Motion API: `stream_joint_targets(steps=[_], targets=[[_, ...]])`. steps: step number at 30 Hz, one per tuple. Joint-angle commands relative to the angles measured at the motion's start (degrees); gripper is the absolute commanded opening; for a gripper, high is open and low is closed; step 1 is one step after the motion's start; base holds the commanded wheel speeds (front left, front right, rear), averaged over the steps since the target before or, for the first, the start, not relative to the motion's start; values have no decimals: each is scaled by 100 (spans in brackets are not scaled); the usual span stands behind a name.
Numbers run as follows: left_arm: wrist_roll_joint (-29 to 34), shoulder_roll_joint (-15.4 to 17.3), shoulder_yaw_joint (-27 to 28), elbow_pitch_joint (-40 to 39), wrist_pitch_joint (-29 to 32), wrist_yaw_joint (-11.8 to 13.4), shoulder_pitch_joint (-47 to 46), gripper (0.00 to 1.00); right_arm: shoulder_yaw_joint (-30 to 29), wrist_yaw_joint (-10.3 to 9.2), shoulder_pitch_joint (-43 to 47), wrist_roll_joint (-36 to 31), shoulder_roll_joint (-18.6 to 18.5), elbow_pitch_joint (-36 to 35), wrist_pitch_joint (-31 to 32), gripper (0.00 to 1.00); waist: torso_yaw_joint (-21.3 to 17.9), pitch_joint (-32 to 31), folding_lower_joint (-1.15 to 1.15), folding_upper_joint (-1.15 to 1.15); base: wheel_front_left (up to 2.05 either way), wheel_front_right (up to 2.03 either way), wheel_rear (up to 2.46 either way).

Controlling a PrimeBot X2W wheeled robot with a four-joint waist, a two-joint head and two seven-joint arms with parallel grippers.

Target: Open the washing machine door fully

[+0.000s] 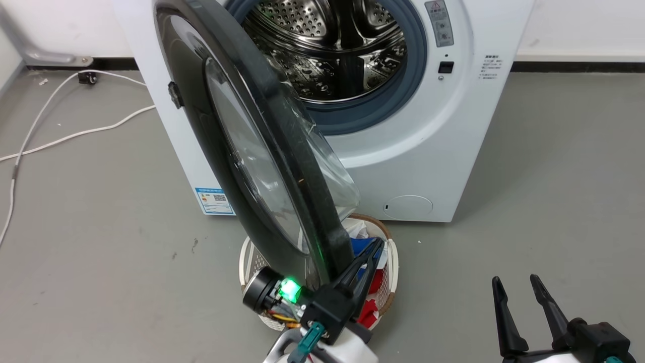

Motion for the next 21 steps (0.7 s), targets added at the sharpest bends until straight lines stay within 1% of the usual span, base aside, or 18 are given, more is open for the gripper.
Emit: stream_joint_targets(steps=[1,7,15,17,21], targets=[[-9,165,139,33,17,71,101,0,15,1,20,55,16,13,-10,100,33,-27,0,0,0,0,0],[30,399,246,-157,19,110,403,0,79,1,84,100,16,50,-10,100,162,-76,0,0,0,0,0],[-32,739,466,-590,19,338,892,0,120,1,189,163,15,35,-10,100,368,-80,0,0,0,0,0],[-33,778,485,-754,47,397,1004,0,116,1,216,173,15,28,-10,100,443,-71,0,0,0,0,0],[-43,1000,644,-1090,154,581,1235,0,88,1,253,168,14,22,-10,100,578,-51,0,0,0,0,0]])
